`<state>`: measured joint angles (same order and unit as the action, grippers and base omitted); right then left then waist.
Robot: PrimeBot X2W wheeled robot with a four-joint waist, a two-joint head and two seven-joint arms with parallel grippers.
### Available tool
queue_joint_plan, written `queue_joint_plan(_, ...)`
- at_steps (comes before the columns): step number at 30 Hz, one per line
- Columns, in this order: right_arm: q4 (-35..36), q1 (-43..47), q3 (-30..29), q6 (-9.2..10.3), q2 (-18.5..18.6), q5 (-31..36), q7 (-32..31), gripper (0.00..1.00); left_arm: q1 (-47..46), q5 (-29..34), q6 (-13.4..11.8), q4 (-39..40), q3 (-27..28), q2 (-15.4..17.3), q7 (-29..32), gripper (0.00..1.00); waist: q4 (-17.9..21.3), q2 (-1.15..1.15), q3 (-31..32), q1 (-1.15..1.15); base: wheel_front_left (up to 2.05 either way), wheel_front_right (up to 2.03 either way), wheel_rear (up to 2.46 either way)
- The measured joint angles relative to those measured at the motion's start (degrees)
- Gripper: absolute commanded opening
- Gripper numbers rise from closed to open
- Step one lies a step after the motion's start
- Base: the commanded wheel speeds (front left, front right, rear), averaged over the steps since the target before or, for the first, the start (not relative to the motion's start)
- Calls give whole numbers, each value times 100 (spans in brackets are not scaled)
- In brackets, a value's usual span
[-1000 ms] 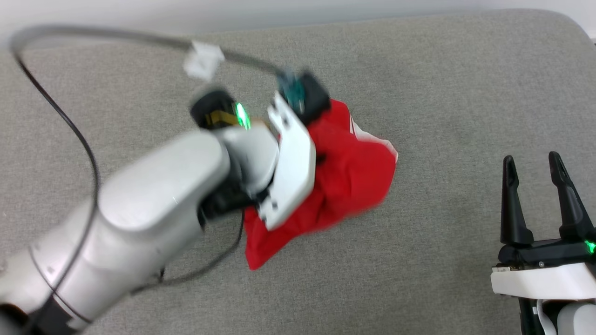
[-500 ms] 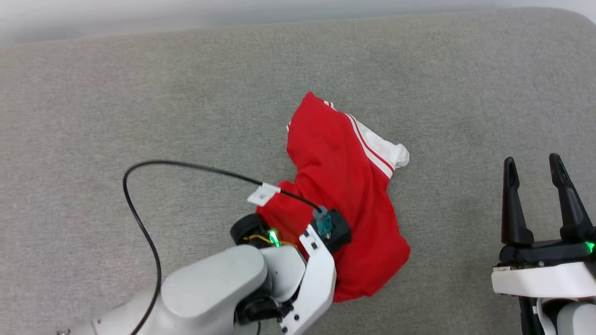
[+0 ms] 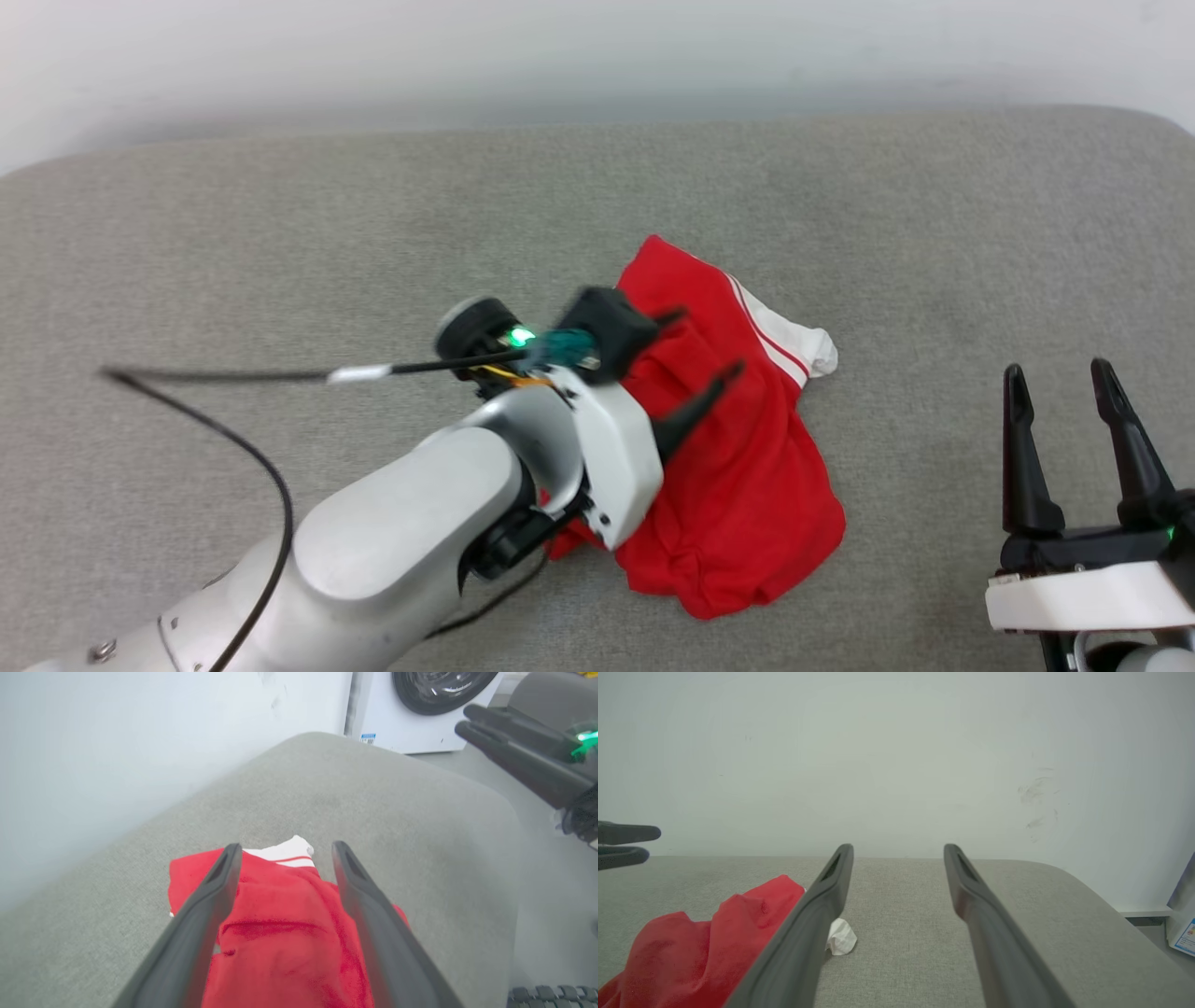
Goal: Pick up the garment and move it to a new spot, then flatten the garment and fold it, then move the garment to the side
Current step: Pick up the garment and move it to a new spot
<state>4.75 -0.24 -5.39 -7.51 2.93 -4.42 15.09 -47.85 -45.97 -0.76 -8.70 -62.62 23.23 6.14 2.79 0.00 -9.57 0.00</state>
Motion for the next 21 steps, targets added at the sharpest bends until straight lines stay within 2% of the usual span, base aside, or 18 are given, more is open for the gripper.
queue_joint_plan(4, -53, 61, -37, 0, 0, -9, -1, 100, 237, 400, -650, -163, 338, 42, -996, 100, -112, 0, 113, 0, 0, 0, 0)
queue_joint_plan(5, -53, 61, -37, 0, 0, -9, -1, 100, 237, 400, -650, -163, 338, 42, -996, 100, -112, 0, 113, 0, 0, 0, 0)
queue_joint_plan(10, -100, 146, -79, 0, 0, -19, -1, 100, 740, 554, -1367, -367, 702, 71, -1833, 100, -237, 0, 220, 0, 0, 0, 0)
queue_joint_plan(14, -131, 162, -88, 0, 0, -26, -1, 100, 1201, 651, -1882, -399, 1141, 177, -2075, 100, -305, 0, 286, 0, 0, 0, 0)
queue_joint_plan(17, -142, 192, -98, 0, 1, -49, -1, 100, 1678, 793, -2204, -218, 1667, 204, -2103, 100, -338, 0, 343, 0, 0, 0, 0)
queue_joint_plan(21, -165, 261, -113, 0, 1, -68, -1, 100, 2376, 1293, -2466, 198, 2504, 160, -2108, 100, -368, 0, 408, 0, 0, 0, 0)
